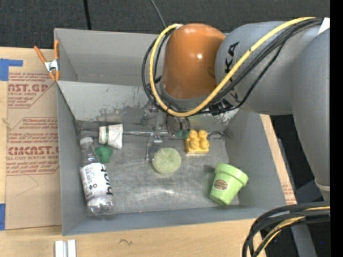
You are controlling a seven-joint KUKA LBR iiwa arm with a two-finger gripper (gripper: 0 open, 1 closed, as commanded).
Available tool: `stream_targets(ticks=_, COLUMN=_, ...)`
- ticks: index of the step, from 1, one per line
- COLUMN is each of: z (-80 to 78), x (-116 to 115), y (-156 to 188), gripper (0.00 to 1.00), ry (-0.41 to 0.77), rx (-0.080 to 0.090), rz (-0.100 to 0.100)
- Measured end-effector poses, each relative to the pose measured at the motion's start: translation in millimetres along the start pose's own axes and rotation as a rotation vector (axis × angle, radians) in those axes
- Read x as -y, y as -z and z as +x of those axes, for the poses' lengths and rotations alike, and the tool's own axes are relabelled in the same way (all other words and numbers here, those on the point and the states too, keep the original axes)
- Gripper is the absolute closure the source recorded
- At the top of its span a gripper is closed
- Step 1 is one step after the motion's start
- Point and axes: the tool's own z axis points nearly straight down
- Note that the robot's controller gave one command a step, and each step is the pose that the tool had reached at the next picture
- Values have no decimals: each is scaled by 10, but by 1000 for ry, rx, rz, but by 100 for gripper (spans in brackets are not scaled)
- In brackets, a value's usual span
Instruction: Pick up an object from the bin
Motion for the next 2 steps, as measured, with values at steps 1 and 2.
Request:
stream_targets(ticks=1, z=42, x=527, y=-692, gripper=0, ry=52, rx=4, rz=0)
stream_targets(ticks=2, z=100, x=933, y=-691, gripper=0, ry=151, rx=-6, rz=0)
